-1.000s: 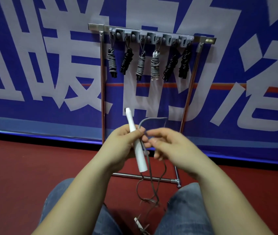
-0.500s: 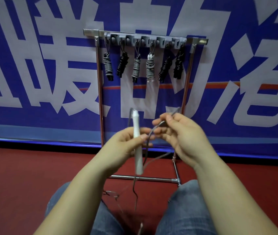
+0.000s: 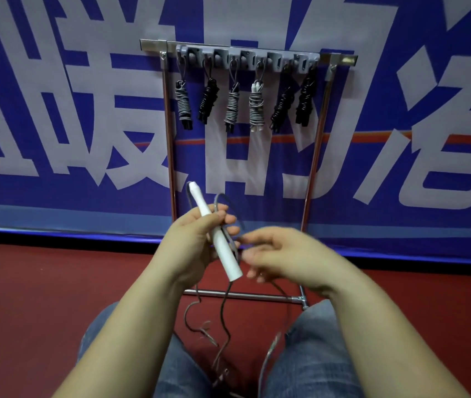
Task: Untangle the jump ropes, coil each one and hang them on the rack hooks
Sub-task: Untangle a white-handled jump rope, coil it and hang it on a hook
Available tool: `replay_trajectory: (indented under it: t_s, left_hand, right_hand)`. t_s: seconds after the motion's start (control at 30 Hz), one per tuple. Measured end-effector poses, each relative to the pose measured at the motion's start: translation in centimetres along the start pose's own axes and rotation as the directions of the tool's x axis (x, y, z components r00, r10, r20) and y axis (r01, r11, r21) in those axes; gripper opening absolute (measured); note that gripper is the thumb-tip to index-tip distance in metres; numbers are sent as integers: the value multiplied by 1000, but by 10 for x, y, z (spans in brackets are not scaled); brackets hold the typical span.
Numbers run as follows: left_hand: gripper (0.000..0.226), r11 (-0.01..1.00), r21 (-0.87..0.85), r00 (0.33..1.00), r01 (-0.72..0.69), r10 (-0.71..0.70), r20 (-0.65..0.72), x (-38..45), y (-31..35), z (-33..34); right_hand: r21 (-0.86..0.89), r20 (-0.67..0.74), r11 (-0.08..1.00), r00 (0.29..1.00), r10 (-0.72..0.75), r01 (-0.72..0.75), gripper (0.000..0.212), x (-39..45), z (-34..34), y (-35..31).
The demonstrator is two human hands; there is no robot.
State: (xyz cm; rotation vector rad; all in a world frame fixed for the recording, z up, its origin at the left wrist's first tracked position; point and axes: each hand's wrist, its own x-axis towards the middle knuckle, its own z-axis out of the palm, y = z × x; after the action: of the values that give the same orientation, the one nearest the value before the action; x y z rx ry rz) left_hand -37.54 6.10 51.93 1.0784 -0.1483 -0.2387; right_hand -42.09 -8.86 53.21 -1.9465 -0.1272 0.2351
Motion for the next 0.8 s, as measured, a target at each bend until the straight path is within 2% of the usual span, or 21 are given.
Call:
replay_trajectory:
  t_s: [0.07,0.1,0.27,0.37,0.43,0.5,0.53,0.6,0.67,0.8]
  left_hand:
    - [13,999,-44,1000,-11,11,2,0,2,0]
    - [11,998,-64,1000,-16,16,1,0,2,0]
    - [12,990,-136,1000,-24,25,4,-1,5,-1]
    - [14,998,-16,997,-61,61,36,0,4,-4]
    - [19,980,178,994,-94,81,80,-1,0,-5]
    - [20,920,375,985,-115,56,166,-4,-5,-3]
    - [20,898,424,976,-120,28,215,-6,-8,-1]
    - [19,895,434,955,-104,-32,294,-10,-10,4]
    - [17,920,387,943,-69,-66,326,-12,-11,6]
    - [15,921,385,941,-54,-82,329,-12,-7,3]
  right_hand:
    - [-208,46,978,999,-11,21,10,1,8,3]
    - [-248,27,968,999,-27,33,15,2,9,4]
    - [-255,-67,962,990,-121,100,22,8,14,7]
    - [-62,-208,981,959,-194,185,26,9,12,4]
    - [229,-320,936,929,-185,266,28,8,6,-5]
    - [560,-377,752,915,-143,348,30,6,-1,-12]
    - [659,-402,646,906,-130,385,31,5,-5,-16]
    - [729,-467,508,876,-120,458,32,4,-10,-21]
    - [726,-539,446,836,-104,523,32,5,-16,-23]
    - [649,-633,484,770,-85,587,30,6,-23,-21]
